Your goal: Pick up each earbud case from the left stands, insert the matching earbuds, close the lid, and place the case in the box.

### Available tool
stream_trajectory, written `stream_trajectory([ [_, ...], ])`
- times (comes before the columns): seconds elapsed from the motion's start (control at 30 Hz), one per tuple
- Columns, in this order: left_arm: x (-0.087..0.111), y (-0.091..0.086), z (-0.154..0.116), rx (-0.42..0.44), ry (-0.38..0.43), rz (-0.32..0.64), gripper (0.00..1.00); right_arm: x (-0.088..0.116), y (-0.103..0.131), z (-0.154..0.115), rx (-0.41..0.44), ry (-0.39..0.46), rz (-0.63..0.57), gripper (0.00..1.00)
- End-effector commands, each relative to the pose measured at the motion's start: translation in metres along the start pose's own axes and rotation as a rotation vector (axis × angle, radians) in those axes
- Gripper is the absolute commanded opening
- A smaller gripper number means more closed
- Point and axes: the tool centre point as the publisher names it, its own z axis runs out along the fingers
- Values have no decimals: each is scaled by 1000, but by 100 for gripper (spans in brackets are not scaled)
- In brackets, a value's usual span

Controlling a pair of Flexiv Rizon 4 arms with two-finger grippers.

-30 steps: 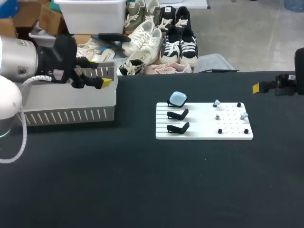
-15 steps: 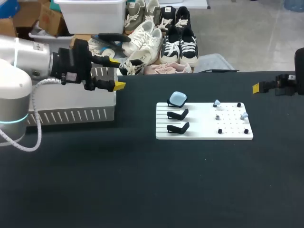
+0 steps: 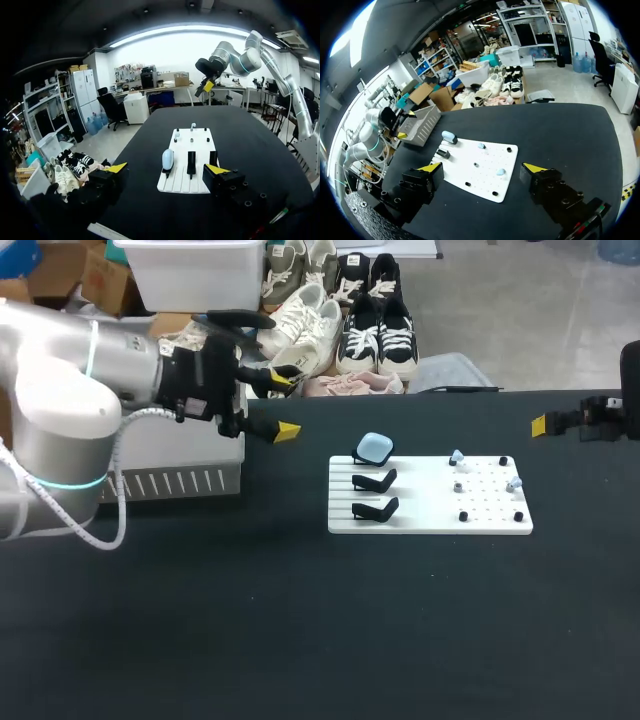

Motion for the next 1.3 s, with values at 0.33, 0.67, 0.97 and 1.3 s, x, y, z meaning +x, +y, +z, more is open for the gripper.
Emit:
stream_trajectory([
  [0.33, 10, 20, 49, 57, -5, -28, 100, 0, -1, 0, -5, 2, -1, 100],
  [0.67, 11, 9, 80, 108, 5, -23, 100, 0, -1, 0, -5, 2, -1, 100],
  [0.97, 18, 10, 99, 105, 33, -41, 100, 0, -1, 0, -5, 2, -1, 100],
  [1.3, 29, 7, 113, 109, 56, -41, 100, 0, -1, 0, -5, 2, -1, 100],
])
